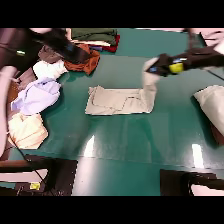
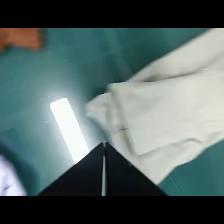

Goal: Fold the shirts.

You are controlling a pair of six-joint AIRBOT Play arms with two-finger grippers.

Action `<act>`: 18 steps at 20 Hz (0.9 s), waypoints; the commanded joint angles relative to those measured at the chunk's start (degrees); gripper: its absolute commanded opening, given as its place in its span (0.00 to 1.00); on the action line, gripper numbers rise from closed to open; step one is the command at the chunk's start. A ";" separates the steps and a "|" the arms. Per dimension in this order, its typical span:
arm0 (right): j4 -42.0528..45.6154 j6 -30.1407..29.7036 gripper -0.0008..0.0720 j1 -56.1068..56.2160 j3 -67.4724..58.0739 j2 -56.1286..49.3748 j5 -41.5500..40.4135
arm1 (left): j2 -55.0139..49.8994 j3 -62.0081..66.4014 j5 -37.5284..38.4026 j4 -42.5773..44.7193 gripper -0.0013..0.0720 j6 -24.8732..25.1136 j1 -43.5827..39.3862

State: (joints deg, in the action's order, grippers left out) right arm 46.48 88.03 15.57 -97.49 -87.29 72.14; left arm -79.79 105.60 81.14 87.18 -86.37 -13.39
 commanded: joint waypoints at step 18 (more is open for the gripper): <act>-8.13 10.80 0.91 23.02 -20.74 -33.00 -11.65 | 4.26 -1.64 2.64 -7.67 0.05 -0.17 14.67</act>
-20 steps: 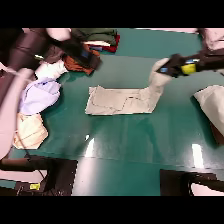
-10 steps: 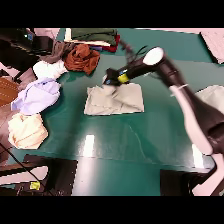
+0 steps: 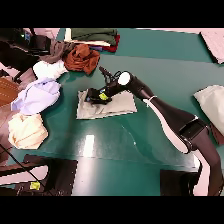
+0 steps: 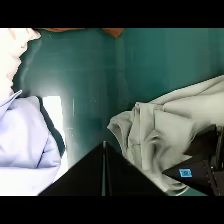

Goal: Fold the shirts.

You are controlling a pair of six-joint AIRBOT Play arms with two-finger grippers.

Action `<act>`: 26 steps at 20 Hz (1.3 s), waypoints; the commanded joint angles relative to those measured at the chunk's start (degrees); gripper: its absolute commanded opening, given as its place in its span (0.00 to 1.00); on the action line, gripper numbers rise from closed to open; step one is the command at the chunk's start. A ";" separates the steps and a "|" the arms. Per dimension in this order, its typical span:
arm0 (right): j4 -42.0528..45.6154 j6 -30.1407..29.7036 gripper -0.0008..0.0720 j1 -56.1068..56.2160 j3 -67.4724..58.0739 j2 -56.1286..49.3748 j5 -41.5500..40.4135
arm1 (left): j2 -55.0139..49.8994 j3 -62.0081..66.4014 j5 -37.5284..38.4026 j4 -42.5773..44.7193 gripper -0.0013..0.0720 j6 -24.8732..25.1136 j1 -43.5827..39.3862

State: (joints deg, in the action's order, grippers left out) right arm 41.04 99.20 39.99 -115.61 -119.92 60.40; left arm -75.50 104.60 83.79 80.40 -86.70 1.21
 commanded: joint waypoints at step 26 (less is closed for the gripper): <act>-1.68 -16.94 0.98 -23.91 15.34 2.64 18.58 | 0.09 -19.19 -4.02 -15.28 0.05 1.70 0.07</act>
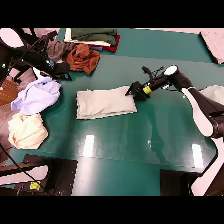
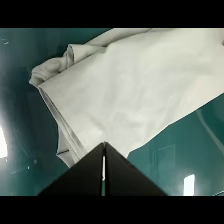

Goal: Fold the shirts.

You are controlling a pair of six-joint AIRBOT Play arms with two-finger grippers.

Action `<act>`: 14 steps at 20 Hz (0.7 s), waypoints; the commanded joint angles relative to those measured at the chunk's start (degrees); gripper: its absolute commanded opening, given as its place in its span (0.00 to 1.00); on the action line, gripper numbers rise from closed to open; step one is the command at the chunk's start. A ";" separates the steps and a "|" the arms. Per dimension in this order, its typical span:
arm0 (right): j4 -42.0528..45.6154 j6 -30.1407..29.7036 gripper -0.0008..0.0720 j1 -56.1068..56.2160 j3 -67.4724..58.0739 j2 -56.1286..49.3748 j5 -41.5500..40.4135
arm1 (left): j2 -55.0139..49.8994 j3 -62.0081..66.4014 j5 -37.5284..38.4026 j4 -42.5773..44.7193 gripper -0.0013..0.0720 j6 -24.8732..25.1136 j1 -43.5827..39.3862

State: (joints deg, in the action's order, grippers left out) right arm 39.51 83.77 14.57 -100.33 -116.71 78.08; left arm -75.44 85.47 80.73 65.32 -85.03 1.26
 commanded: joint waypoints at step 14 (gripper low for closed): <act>-1.97 -1.60 0.04 -5.03 14.64 18.93 -9.42 | 0.02 -0.07 -0.90 0.44 0.05 1.55 0.02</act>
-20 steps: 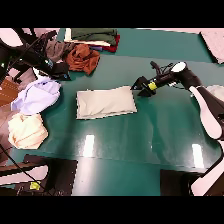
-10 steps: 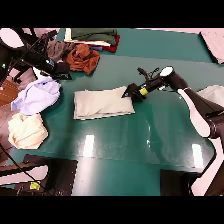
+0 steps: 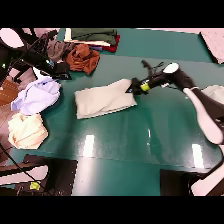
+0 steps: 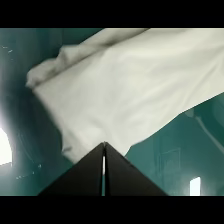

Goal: Fold the shirts.

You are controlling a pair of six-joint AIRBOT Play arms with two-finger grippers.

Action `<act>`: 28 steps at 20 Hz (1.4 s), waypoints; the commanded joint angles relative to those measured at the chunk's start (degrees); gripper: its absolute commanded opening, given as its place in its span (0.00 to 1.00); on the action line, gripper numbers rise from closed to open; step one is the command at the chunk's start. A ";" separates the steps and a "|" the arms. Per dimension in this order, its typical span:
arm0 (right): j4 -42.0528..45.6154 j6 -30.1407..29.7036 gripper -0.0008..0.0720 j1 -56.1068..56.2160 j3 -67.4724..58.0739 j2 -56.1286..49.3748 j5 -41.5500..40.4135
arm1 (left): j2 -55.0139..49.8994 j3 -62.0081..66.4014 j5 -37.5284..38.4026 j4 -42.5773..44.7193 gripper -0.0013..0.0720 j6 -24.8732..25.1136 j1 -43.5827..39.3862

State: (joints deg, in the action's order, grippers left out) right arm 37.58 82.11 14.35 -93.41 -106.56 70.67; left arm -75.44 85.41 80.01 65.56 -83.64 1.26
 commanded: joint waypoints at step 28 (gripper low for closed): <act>1.44 13.49 0.04 -41.48 -25.94 14.29 -1.07 | 0.02 0.00 -1.36 -2.32 0.05 2.71 0.02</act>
State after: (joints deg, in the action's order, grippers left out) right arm 38.94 95.88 -23.05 -118.13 -91.02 68.90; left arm -75.44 85.41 78.61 63.18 -81.25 1.26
